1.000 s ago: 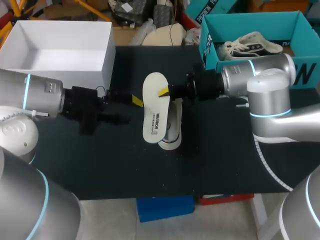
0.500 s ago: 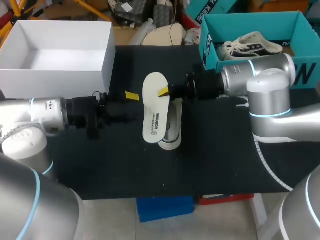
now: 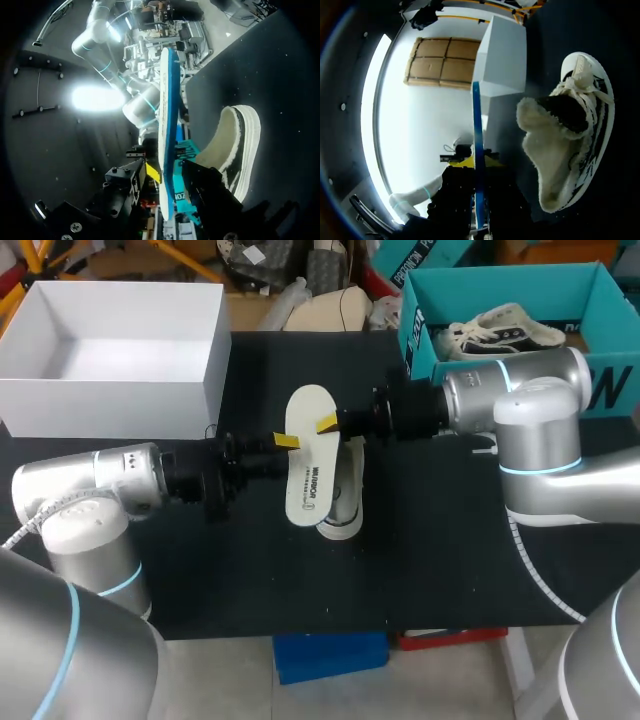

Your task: Take the shoe out of the shoebox, open the shoe tongue, remove and reinsert the insole, then place the shoe into the shoebox

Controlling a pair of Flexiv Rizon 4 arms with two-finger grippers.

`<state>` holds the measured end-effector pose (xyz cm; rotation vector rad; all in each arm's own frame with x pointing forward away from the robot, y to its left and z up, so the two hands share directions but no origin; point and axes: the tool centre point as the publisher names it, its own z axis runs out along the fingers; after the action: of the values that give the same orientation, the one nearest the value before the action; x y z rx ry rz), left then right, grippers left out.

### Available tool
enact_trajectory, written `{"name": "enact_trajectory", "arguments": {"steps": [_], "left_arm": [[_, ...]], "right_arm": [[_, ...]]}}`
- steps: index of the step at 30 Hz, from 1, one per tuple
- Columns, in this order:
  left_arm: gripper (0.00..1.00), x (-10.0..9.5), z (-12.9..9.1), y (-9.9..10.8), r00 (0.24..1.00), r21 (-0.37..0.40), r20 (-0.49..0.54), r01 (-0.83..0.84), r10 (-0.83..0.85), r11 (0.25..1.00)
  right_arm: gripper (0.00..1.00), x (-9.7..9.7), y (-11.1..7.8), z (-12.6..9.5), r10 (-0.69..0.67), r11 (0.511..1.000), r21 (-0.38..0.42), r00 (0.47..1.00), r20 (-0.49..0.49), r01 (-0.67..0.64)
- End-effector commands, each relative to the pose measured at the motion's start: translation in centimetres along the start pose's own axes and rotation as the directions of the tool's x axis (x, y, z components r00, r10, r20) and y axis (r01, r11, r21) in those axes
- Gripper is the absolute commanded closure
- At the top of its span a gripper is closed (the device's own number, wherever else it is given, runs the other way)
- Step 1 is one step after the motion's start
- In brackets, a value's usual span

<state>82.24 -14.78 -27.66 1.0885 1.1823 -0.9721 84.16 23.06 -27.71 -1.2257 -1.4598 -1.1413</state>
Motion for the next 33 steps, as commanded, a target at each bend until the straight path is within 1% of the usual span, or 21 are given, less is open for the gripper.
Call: {"name": "enact_trajectory", "arguments": {"steps": [1,5,12,13,14,15,17,18,19,20,23,24,26,27,28,29,31,33], "left_arm": [[0.56,0.3,1.0,-0.4,1.0,-0.025,0.004,-0.004,0.004,1.0],[0.58,0.5,1.5,-0.4,1.0,-0.046,-0.003,-0.007,0.007,0.999],[0.7,0.7,2.1,-0.4,1.0,-0.068,0.001,-0.002,0.002,0.998],[0.75,0.7,2.2,-0.3,1.0,-0.083,0.0,0.003,-0.003,0.997],[0.89,0.7,2.3,-0.2,1.0,-0.091,0.003,0.012,-0.012,0.996],[1.0,0.7,2.3,-0.1,1.0,-0.094,0.0,0.009,-0.009,0.996],[1.0,0.6,2.3,-0.1,1.0,-0.097,0.0,0.009,-0.009,0.995],[1.0,0.6,2.3,-0.1,1.0,-0.097,0.0,0.01,-0.01,0.995],[1.0,0.6,2.3,-0.1,1.0,-0.099,-0.01,0.011,-0.012,0.995],[1.0,0.6,2.3,-0.1,1.0,-0.096,-0.012,0.013,-0.015,0.995],[1.0,0.5,2.1,-0.3,0.996,-0.101,-0.088,-0.001,-0.008,0.995],[1.0,0.6,1.9,-0.4,0.989,-0.117,-0.148,-0.031,0.013,0.993],[1.0,0.6,1.5,-0.7,0.984,-0.104,-0.177,-0.05,0.031,0.993],[1.0,0.6,1.3,-0.7,0.973,-0.11,-0.226,-0.068,0.042,0.992],[1.0,0.6,1.1,-0.9,0.967,-0.106,-0.252,-0.072,0.043,0.992],[1.0,0.5,0.7,-1.0,0.966,-0.096,-0.257,-0.068,0.042,0.993],[1.0,0.4,0.2,-1.3,0.944,-0.087,-0.327,-0.084,0.051,0.993],[1.0,0.5,-0.4,-1.7,0.931,-0.068,-0.364,-0.072,0.042,0.995]], "right_arm": [[1.0,0.0,0.0,0.1,0.0,1.0,-0.001,1.0,0.0,0.0],[1.0,0.0,0.0,0.1,0.0,1.0,-0.001,1.0,0.0,0.0],[1.0,0.0,0.0,0.1,0.0,1.0,-0.001,1.0,0.0,0.0],[1.0,0.0,0.0,0.1,0.0,1.0,-0.001,1.0,0.0,0.0],[1.0,0.0,0.0,0.1,0.0,1.0,-0.001,1.0,0.0,0.0],[1.0,0.0,0.0,0.1,0.0,1.0,-0.001,1.0,0.0,0.0],[1.0,0.0,0.0,0.0,-0.001,1.0,-0.003,1.0,-0.003,0.001],[0.65,0.0,0.0,0.0,-0.001,1.0,-0.003,1.0,-0.003,0.001],[0.0,0.0,0.0,0.0,-0.004,1.0,-0.009,1.0,0.001,0.004],[0.0,0.1,0.0,0.0,-0.005,1.0,-0.011,1.0,0.003,0.005],[0.0,0.2,-0.1,-0.4,-0.011,0.999,-0.044,1.0,0.008,0.012],[0.0,0.3,-0.2,-0.6,-0.017,0.998,-0.054,1.0,0.012,0.018],[0.0,0.3,-0.3,-0.8,-0.026,0.998,-0.064,0.999,0.019,0.028],[0.0,0.4,-0.3,-0.9,-0.032,0.997,-0.071,0.999,0.03,0.034],[0.0,0.4,-0.4,-1.0,-0.031,0.997,-0.069,0.998,0.056,0.035],[0.0,0.4,-0.6,-1.2,-0.026,0.997,-0.067,0.996,0.085,0.031],[0.0,0.4,-1.0,-1.7,-0.027,0.997,-0.067,0.991,0.134,0.036],[0.0,0.2,-1.5,-2.1,-0.021,0.998,-0.061,0.983,0.184,0.032]]}}
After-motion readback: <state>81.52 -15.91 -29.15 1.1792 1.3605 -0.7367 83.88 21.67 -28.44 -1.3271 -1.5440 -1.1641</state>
